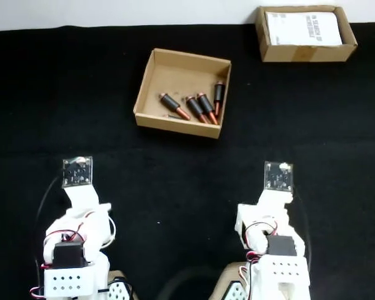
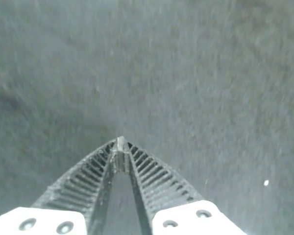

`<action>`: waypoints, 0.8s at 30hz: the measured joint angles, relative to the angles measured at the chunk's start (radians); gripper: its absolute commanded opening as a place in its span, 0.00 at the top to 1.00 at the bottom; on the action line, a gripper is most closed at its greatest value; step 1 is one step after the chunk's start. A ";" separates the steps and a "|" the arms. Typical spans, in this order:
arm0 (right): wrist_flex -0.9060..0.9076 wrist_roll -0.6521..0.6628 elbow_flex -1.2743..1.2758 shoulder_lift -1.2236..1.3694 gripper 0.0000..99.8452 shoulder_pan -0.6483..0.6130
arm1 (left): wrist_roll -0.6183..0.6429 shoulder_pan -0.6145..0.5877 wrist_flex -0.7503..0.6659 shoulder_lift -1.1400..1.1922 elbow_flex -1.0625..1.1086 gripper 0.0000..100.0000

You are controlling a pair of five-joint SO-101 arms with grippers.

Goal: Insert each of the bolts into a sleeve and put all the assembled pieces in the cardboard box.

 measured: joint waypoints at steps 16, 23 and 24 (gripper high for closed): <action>0.298 0.000 0.002 -0.210 0.80 0.018 | 0.000 0.000 0.043 0.000 0.000 0.99; 0.302 0.000 0.002 -0.213 0.98 0.028 | 0.000 0.000 0.043 0.000 0.000 0.99; 0.307 0.000 0.002 -0.213 0.97 0.028 | 0.000 0.000 0.043 0.000 0.000 0.99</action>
